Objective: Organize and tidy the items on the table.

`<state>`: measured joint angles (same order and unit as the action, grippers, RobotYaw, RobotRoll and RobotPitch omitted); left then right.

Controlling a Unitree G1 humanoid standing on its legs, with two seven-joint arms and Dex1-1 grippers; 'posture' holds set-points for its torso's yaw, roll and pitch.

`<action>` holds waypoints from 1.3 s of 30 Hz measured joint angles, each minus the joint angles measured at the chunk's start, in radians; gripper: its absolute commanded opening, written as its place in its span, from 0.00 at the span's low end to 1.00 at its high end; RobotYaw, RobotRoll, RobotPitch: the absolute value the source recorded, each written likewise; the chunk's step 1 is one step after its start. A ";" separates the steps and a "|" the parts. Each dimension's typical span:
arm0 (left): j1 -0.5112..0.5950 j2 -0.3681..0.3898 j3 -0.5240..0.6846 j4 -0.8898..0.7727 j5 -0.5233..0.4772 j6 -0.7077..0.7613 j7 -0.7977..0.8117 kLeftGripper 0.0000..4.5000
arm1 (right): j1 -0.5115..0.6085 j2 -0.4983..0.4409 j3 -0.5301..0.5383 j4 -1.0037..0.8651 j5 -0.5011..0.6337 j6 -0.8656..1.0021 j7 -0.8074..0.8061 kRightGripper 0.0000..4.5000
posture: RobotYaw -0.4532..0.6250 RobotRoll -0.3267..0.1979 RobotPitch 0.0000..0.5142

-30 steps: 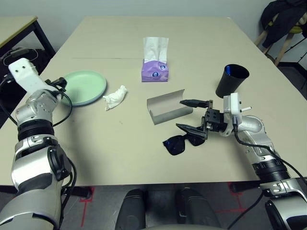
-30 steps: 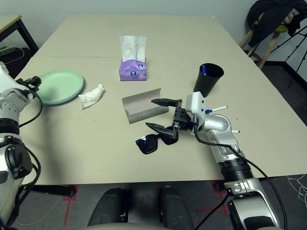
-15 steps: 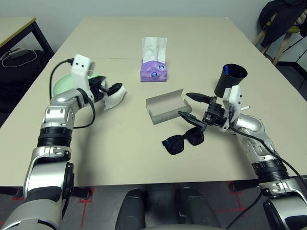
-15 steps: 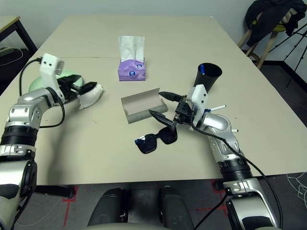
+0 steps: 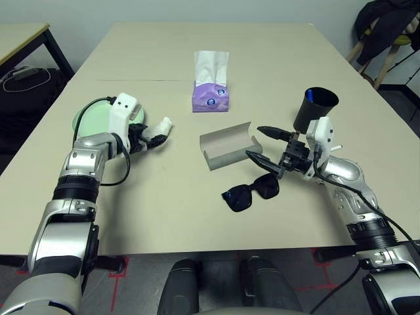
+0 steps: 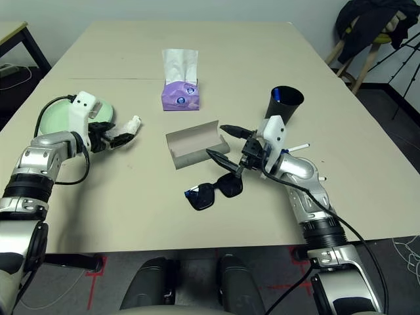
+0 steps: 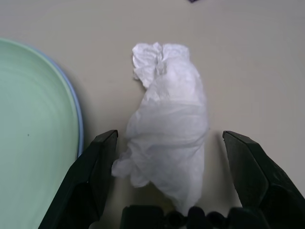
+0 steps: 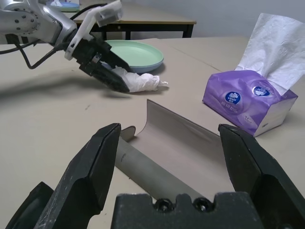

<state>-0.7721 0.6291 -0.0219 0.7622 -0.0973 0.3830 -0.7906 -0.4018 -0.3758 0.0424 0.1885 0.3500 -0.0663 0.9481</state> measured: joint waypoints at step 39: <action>-0.256 0.016 0.374 0.123 -0.094 -0.073 0.508 0.06 | 0.002 0.023 0.000 0.007 -0.001 -0.042 -0.026 1.00 | 0.51 0.62 0.15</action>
<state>-1.0280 0.6455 0.3523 0.8848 -0.1910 0.3096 -0.2829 -0.4000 -0.3526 0.0427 0.1958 0.3486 -0.1080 0.9222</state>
